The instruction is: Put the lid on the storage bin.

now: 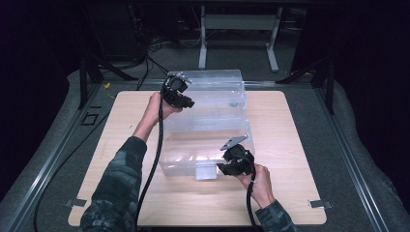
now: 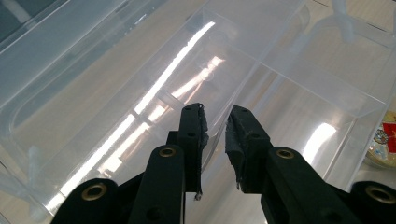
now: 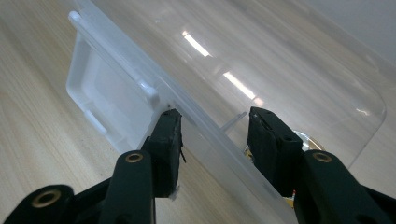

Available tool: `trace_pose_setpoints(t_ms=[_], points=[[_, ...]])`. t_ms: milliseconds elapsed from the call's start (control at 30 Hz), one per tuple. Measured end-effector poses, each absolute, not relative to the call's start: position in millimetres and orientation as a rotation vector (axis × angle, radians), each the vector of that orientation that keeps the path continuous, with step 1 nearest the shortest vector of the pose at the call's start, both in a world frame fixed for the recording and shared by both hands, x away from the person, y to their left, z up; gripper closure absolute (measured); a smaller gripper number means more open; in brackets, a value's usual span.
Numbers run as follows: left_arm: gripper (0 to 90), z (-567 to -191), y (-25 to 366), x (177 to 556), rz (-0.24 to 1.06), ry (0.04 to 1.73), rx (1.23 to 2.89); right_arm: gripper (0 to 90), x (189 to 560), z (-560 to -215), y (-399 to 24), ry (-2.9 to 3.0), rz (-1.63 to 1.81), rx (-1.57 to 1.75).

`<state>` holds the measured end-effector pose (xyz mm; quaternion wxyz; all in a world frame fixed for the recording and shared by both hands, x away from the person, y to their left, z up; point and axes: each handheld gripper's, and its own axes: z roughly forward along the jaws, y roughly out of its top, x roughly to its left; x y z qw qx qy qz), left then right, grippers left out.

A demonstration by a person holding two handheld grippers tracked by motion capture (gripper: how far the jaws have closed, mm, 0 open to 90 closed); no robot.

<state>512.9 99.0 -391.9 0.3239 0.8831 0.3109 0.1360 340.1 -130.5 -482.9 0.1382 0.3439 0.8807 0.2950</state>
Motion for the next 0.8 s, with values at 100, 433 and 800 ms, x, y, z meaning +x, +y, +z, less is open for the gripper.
trace_pose_setpoints(t_ms=[100,433,800], points=[[75.7,-391,98,511,0.364,0.807,2.319,55.0,340,-483,-130,2.541,0.853,0.996],[76.2,-388,95,505,0.389,0.787,2.314,54.1,338,-484,-123,2.519,0.842,0.993],[77.0,-381,93,493,0.398,0.745,2.292,54.1,341,-485,-122,2.496,0.856,1.014]])
